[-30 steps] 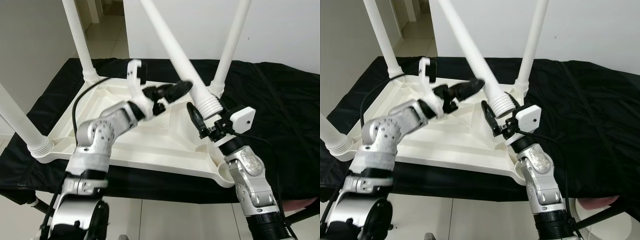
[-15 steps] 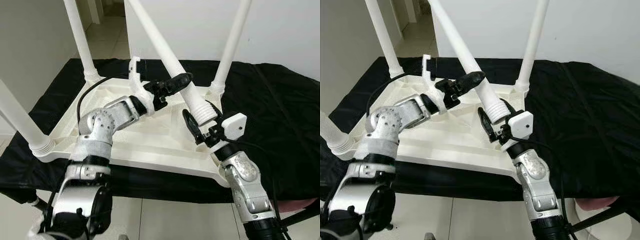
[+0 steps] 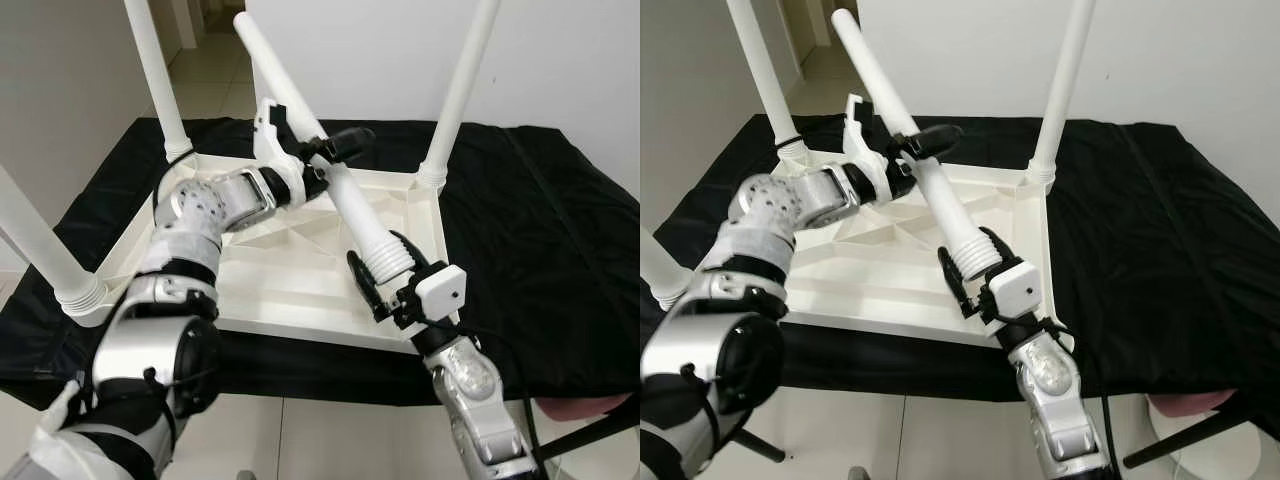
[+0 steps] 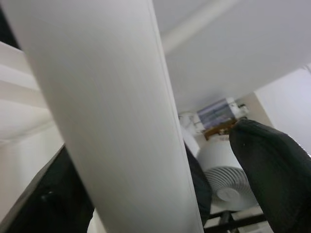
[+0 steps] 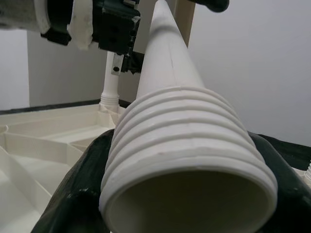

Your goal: Building children table

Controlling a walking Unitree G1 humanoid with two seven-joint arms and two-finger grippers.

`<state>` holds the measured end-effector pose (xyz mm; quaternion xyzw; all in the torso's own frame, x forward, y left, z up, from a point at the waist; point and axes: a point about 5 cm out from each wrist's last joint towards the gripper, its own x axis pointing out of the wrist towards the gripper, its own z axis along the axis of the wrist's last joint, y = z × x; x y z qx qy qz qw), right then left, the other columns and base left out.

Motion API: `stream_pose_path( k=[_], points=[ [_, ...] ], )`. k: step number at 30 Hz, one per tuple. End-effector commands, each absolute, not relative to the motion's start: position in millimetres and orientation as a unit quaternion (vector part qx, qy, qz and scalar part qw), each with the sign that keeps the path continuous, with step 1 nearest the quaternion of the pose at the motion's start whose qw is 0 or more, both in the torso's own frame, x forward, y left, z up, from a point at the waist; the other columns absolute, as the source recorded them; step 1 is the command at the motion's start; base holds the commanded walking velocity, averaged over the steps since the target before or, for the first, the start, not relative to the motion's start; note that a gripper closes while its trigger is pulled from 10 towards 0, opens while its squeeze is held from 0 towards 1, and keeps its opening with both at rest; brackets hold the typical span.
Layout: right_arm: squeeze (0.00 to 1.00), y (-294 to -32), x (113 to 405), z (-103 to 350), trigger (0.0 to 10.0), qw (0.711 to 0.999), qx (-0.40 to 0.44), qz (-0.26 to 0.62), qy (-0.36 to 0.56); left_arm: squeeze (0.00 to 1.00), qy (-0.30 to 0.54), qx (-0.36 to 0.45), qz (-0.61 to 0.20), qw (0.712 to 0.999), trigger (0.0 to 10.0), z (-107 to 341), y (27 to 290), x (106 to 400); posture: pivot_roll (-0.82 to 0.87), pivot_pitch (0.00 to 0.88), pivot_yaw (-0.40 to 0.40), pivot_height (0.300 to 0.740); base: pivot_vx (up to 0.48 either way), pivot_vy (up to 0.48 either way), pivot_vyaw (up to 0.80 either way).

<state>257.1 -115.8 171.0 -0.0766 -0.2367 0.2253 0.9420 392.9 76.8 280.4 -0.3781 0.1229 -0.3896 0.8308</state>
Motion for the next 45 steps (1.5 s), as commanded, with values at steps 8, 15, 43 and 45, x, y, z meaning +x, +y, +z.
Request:
stream_pose_path(
  k=[8, 15, 43, 45],
  points=[
    [0.0, -119.2, 254.9, 164.9, 10.0, 0.945, -0.084, 0.211, -0.234, 0.0, 0.141, -0.395, -0.351, 0.837, 3.6, 279.2, 87.2, 401.9, -0.02, 0.047, 0.048, 0.74, 0.0, 0.0, 0.0],
    [0.0, -117.2, 254.8, 164.2, 10.0, 0.943, -0.091, 0.218, -0.234, 0.0, 0.137, -0.404, -0.36, 0.83, 0.0, 279.5, 86.1, 402.3, -0.02, 0.047, 0.047, 0.74, 0.0, 0.0, 0.0],
    [1.0, -121.0, 264.0, 163.8, 10.0, 0.959, -0.018, 0.2, -0.201, 0.0, 0.068, -0.368, -0.398, 0.838, 10.0, 300.7, 81.4, 401.5, -0.02, 0.032, 0.046, 0.74, 0.0, 0.0, 0.0],
    [0.0, -121.6, 269.4, 160.7, 10.0, 0.965, -0.029, 0.195, -0.174, 0.0, 0.023, -0.322, -0.398, 0.858, 10.0, 306.1, 79.8, 400.5, -0.02, 0.028, 0.053, 0.74, 0.0, 0.0, 0.0]
  ],
)
